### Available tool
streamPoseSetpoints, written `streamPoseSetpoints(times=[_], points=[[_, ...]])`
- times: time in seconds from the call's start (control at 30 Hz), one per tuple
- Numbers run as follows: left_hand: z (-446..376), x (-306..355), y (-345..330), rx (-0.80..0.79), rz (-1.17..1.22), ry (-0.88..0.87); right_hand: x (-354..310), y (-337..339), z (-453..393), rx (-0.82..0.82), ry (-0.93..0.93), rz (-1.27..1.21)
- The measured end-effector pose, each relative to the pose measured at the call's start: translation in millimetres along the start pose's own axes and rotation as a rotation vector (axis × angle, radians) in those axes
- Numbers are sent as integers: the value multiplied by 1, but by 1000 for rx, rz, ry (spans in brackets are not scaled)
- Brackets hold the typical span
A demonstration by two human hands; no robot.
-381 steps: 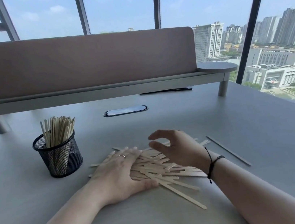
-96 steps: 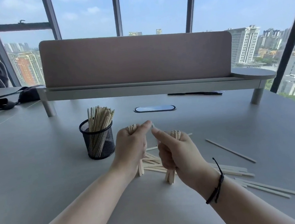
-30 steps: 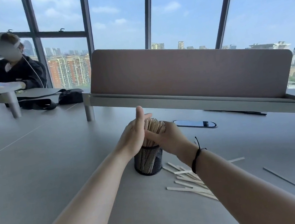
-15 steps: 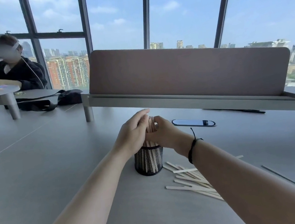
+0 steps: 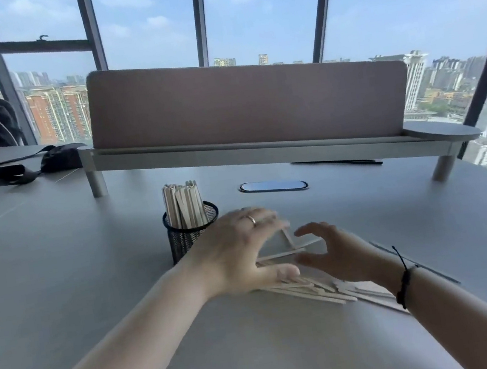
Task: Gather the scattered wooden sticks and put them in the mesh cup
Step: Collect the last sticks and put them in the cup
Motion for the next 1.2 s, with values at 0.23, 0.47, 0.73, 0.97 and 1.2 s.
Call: streamPoseSetpoints(times=[0.23,0.47,0.73,0.97,1.2], points=[[5,16,-56,-536,9,257,69,22,41,47,-180,262],[-13,40,-76,-361,166,306,62,14,40,-1,-119,176],[-45,39,-89,-275,84,290,53,17,47,-28,-9,125],[-51,28,-85,-349,58,383,58,13,44,-63,26,78],[-35,40,-85,-179,90,335,54,12,46,1,98,-7]])
Point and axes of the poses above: each hand's wrist, its own z-axis away from the middle knuckle, its own y-axis out of the back of the hand, x = y × z, the point moved 1 cm from there along -z, towards the middle knuckle, and after that the axes turned 4 degrees about x, right-handed, at the moved point
